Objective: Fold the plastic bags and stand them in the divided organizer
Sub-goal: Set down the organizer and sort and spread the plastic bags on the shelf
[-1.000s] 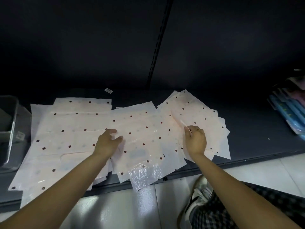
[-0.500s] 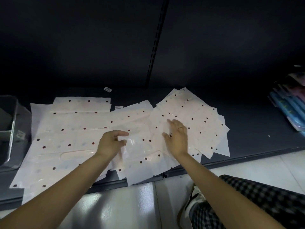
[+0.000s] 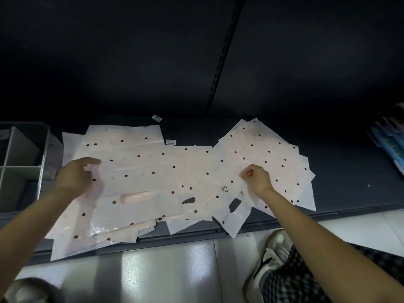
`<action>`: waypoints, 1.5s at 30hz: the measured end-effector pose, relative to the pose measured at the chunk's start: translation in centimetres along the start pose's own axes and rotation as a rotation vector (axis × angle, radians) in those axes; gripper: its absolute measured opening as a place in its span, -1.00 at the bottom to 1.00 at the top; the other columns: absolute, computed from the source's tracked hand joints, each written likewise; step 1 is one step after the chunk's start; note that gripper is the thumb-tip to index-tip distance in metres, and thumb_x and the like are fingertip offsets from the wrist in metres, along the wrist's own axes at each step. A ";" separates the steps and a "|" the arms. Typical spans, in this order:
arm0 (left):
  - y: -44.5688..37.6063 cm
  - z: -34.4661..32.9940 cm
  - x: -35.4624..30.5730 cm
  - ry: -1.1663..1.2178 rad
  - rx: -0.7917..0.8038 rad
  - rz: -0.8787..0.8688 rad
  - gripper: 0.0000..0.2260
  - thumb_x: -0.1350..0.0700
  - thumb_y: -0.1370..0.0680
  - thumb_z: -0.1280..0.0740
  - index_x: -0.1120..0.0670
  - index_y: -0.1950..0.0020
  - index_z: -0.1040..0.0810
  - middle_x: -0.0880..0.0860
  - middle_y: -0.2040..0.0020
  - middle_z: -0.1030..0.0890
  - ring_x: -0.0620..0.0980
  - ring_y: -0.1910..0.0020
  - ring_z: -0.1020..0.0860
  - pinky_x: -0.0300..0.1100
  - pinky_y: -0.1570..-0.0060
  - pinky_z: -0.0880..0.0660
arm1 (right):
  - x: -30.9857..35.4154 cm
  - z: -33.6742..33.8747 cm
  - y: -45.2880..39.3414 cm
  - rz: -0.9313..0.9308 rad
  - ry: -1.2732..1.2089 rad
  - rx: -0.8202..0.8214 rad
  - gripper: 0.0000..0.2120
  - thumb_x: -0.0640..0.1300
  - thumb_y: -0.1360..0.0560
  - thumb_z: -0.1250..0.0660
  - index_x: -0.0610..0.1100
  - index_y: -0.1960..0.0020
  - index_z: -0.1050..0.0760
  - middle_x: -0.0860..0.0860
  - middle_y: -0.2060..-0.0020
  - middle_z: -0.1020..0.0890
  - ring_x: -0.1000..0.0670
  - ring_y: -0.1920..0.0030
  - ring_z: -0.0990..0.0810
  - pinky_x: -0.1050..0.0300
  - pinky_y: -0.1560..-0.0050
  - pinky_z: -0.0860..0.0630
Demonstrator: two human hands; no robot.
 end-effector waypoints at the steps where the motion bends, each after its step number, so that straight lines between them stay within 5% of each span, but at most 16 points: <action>1: 0.3 0.4 0.3 -0.085 -0.048 -0.016 -0.67 0.34 -0.55 -0.18 0.14 -0.27 -0.54 0.29 -0.28 -0.47 0.28 -0.02 -0.49 -0.06 0.07 -0.46 | 0.4 -0.5 0.2 -0.026 -0.055 0.002 -0.95 -0.23 -0.49 -0.33 -0.20 0.12 -0.56 -0.02 0.17 -0.58 -0.01 0.10 -0.52 0.24 0.10 -0.38; 3: 1.2 0.4 0.0 -0.170 -0.150 -0.121 -0.70 0.31 -0.53 -0.27 0.18 -0.26 -0.52 0.32 -0.33 -0.39 0.33 -0.27 -0.35 0.10 -0.23 -0.28 | 1.4 -1.9 0.8 -0.081 -0.171 0.008 -0.95 -0.26 -0.49 -0.32 -0.17 0.15 -0.53 -0.04 0.14 -0.56 -0.02 0.06 -0.50 0.19 0.00 -0.41; 7: 5.0 -3.6 -3.8 -0.282 0.011 -0.449 -0.57 -0.01 -0.55 -0.30 0.04 -0.41 -0.41 0.18 -0.49 -0.25 0.32 -0.38 -0.25 0.25 -0.28 -0.31 | 3.6 -5.3 2.2 -0.101 -0.279 0.067 -0.94 -0.21 -0.52 -0.28 -0.18 0.07 -0.52 -0.10 0.04 -0.61 -0.08 -0.03 -0.55 0.13 -0.08 -0.46; 10: 6.4 -7.4 -3.9 -0.497 0.269 -0.512 -0.17 -0.52 -0.32 0.17 -0.20 -0.53 0.06 -0.01 -0.56 0.13 0.11 -0.53 0.08 0.16 -0.43 -0.01 | 4.6 -5.0 2.8 0.028 -0.144 -0.022 -0.87 -0.07 -0.54 -0.28 -0.14 0.02 -0.45 0.03 0.17 -0.56 -0.02 0.08 -0.52 0.20 0.15 -0.40; 13: 6.0 -8.3 -1.3 -0.595 0.364 -0.496 -0.01 -0.60 -0.09 0.40 -0.15 -0.42 0.42 -0.08 -0.46 0.40 0.01 -0.51 0.30 0.17 -0.44 0.12 | 3.2 -1.8 2.3 0.137 0.133 -0.222 -0.65 -0.06 -0.52 -0.29 -0.14 -0.26 -0.38 -0.07 -0.16 -0.50 -0.09 -0.20 -0.42 0.10 -0.02 -0.43; 15: 5.4 -7.6 0.4 -0.660 0.354 -0.517 0.01 -0.59 -0.08 0.48 -0.08 -0.41 0.44 -0.07 -0.43 0.43 -0.05 -0.46 0.36 0.17 -0.43 0.11 | 0.3 0.2 1.6 0.047 0.310 -0.193 -0.40 0.05 -0.53 -0.28 -0.11 -0.47 -0.17 -0.08 -0.44 -0.26 -0.13 -0.41 -0.22 0.00 -0.30 -0.32; 17: 4.5 -6.6 2.0 -0.633 0.327 -0.518 0.01 -0.59 -0.14 0.45 -0.07 -0.47 0.33 -0.09 -0.47 0.35 -0.09 -0.44 0.33 0.16 -0.43 0.10 | -2.6 1.4 1.3 -0.038 0.438 -0.080 -0.34 0.16 -0.54 -0.21 -0.02 -0.53 -0.05 -0.03 -0.52 -0.11 -0.12 -0.48 -0.11 -0.03 -0.38 -0.22; 22: 3.6 -3.8 3.4 -0.503 0.269 -0.522 -0.19 -0.51 -0.37 0.20 -0.09 -0.50 -0.10 -0.07 -0.52 0.02 0.05 -0.50 0.01 0.29 -0.35 -0.03 | -4.0 3.0 1.5 0.057 0.477 -0.170 -0.74 -0.02 -0.58 -0.21 -0.04 -0.22 -0.53 -0.03 -0.24 -0.50 -0.10 -0.23 -0.41 0.10 -0.02 -0.45; 25: 3.3 -2.5 3.2 -0.563 0.168 -0.554 -0.53 -0.09 -0.56 -0.26 -0.06 -0.43 -0.23 0.04 -0.50 -0.18 0.18 -0.48 -0.14 0.43 -0.30 -0.10 | -3.2 3.2 1.7 0.034 0.462 -0.174 -0.83 -0.14 -0.58 -0.21 -0.14 0.00 -0.57 -0.07 -0.01 -0.58 -0.09 -0.02 -0.55 0.13 0.16 -0.46; 27: 2.7 -2.7 3.7 -0.622 0.243 -0.429 -0.45 0.00 -0.59 -0.23 -0.07 -0.51 -0.03 -0.06 -0.55 -0.01 0.08 -0.53 0.04 0.31 -0.41 0.08 | -2.4 3.3 1.8 -0.002 0.389 -0.167 -0.82 -0.18 -0.58 -0.18 -0.17 -0.01 -0.56 -0.08 0.01 -0.61 -0.10 0.02 -0.58 0.11 0.14 -0.49; 29: 2.6 -2.7 2.8 -0.620 0.234 -0.403 -0.44 -0.02 -0.59 -0.22 -0.13 -0.53 -0.05 -0.08 -0.55 0.01 0.05 -0.54 0.06 0.20 -0.44 0.09 | -0.8 3.1 2.2 -0.015 0.210 -0.186 -0.83 -0.20 -0.57 -0.20 -0.22 -0.02 -0.56 -0.10 0.03 -0.64 -0.12 0.01 -0.60 0.09 0.08 -0.51; 33: 5.7 -4.3 -4.0 -0.354 0.196 -0.620 -0.37 0.16 -0.49 -0.40 -0.05 -0.49 -0.21 0.02 -0.52 -0.14 0.11 -0.52 -0.08 0.12 -0.46 -0.02 | 4.4 -0.5 3.2 -0.072 -0.136 -0.088 -0.87 -0.24 -0.52 -0.27 -0.21 0.10 -0.60 -0.10 0.15 -0.66 -0.09 0.10 -0.62 0.11 0.02 -0.54; 36: 8.6 -7.0 -8.9 -0.324 0.237 -0.811 -0.37 0.18 -0.52 -0.36 -0.08 -0.51 -0.16 -0.05 -0.54 -0.07 0.01 -0.53 -0.04 -0.15 -0.44 0.06 | 8.0 -4.5 4.5 -0.097 -0.302 0.036 -0.69 -0.29 -0.48 -0.27 -0.08 0.41 -0.49 -0.01 0.43 -0.57 0.08 0.46 -0.55 0.27 0.34 -0.50; 38: 9.8 -9.0 -11.1 -0.302 0.274 -0.868 -0.40 0.08 -0.57 -0.29 -0.11 -0.53 -0.09 -0.11 -0.55 0.00 -0.06 -0.53 0.01 -0.28 -0.40 0.11 | 9.2 -7.0 5.2 -0.145 -0.418 0.132 -0.70 -0.27 -0.50 -0.27 -0.10 0.39 -0.47 0.02 0.47 -0.55 0.14 0.56 -0.53 0.36 0.54 -0.41; 41: 10.9 -12.1 -11.4 -0.412 0.344 -0.855 -0.46 -0.05 -0.63 -0.14 -0.11 -0.55 0.03 -0.08 -0.56 0.07 -0.06 -0.53 0.03 -0.23 -0.45 0.09 | 9.3 -8.3 5.0 -0.165 -0.452 0.174 -0.77 -0.19 -0.51 -0.26 -0.12 0.32 -0.49 0.03 0.44 -0.58 0.12 0.49 -0.56 0.32 0.38 -0.46; 45: 10.4 -13.9 -9.2 -0.655 0.332 -0.808 -0.53 -0.15 -0.64 0.06 -0.18 -0.54 0.07 -0.06 -0.57 0.12 0.00 -0.54 0.08 -0.07 -0.48 0.09 | 5.5 -2.3 2.5 -0.026 -0.166 -0.173 -0.84 -0.20 -0.51 -0.25 -0.16 -0.03 -0.57 -0.02 0.01 -0.60 -0.01 0.01 -0.54 0.21 0.06 -0.42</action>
Point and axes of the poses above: each hand's wrist, its own y-axis away from the middle knuckle, its own z-axis out of the back of the hand, x = y × z, the point moved 6 cm from there along -y, towards the middle knuckle
